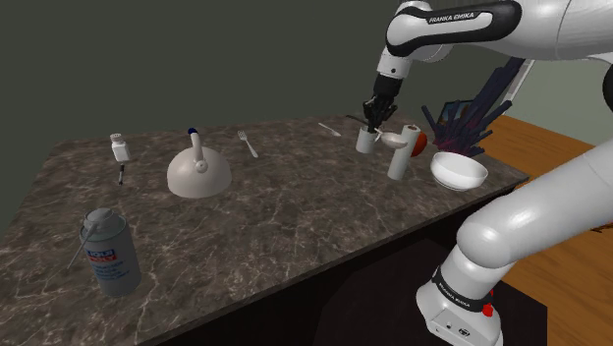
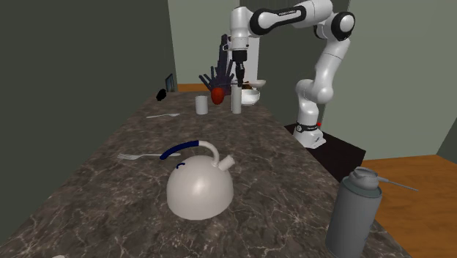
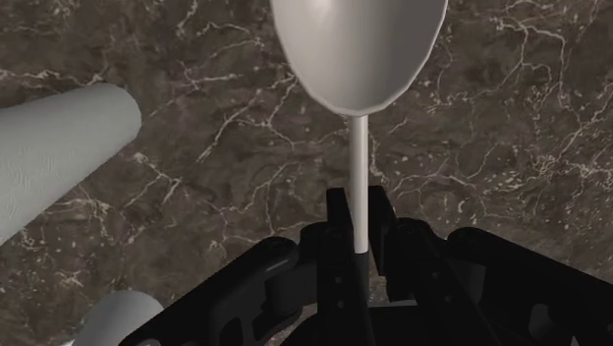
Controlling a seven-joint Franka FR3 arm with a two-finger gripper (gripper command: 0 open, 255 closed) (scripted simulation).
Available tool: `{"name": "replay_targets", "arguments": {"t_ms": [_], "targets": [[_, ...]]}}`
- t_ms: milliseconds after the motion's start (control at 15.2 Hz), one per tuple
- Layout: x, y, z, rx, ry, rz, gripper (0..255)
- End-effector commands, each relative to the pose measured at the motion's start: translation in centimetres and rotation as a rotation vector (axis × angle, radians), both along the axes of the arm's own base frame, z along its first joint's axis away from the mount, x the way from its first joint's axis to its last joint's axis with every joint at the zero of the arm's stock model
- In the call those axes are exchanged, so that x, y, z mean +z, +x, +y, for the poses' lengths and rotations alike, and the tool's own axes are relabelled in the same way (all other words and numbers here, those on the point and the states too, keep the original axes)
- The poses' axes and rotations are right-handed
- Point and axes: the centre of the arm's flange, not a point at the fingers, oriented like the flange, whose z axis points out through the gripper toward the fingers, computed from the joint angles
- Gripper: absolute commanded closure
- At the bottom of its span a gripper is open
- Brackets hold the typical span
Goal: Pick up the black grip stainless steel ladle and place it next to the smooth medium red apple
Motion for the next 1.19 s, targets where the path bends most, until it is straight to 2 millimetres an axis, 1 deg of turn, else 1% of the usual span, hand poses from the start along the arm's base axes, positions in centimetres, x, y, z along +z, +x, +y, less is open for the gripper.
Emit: {"name": "replay_targets", "arguments": {"t_ms": [0, 1122], "targets": [[0.1, -1.6, -2.2, 0.002, 0.000, 0.000, 255], [0.1, -14.9, -20.3, 0.002, 0.000, 0.000, 255]]}}
